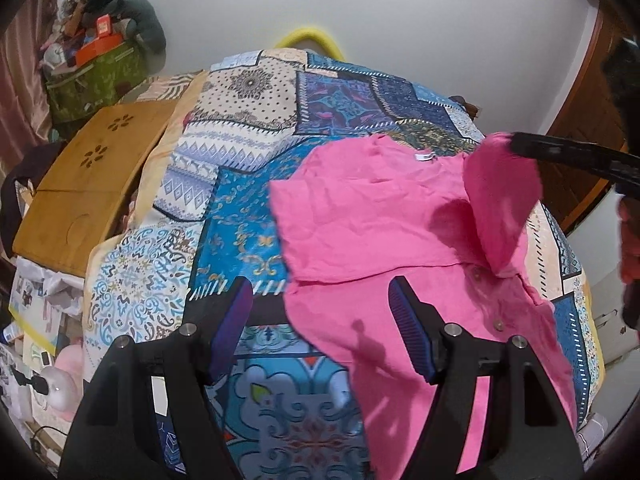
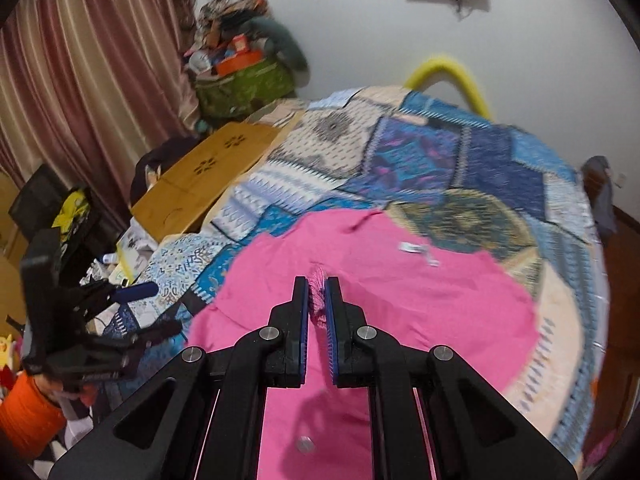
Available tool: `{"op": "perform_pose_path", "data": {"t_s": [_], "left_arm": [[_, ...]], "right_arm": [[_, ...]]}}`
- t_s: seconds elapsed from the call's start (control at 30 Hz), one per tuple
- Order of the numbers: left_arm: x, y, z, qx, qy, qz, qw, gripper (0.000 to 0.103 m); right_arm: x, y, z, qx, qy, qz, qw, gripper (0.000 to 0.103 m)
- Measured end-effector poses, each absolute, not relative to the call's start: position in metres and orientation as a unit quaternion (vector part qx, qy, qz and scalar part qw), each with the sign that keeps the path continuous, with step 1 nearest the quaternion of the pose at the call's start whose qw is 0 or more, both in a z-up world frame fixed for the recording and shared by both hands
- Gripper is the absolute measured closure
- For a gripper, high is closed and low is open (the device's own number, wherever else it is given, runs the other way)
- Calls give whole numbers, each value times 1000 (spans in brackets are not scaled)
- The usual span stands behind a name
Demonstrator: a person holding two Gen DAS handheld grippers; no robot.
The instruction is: Fold small clothes
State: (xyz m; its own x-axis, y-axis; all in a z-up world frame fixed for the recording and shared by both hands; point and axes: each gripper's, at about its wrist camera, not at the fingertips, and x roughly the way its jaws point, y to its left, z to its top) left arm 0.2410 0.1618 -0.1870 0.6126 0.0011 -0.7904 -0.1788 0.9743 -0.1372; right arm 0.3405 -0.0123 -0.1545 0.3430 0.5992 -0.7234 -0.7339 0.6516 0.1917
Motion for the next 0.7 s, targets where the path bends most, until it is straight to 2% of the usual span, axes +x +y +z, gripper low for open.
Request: {"op": "perform_pose_path", "data": {"t_s": [0.23, 0.33, 0.37, 0.7], "left_arm": [[251, 173, -203, -122, 452, 46, 883, 33], [256, 169, -204, -125, 454, 41, 881, 33], [259, 166, -204, -126, 455, 37, 881, 33], [311, 118, -203, -146, 472, 3, 869, 33]], "right_arm": [[344, 41, -185, -90, 434, 436, 783, 93], [339, 38, -183, -94, 429, 434, 786, 76], [338, 32, -180, -91, 424, 434, 790, 72], [349, -79, -179, -101, 399, 340, 845, 64]]}}
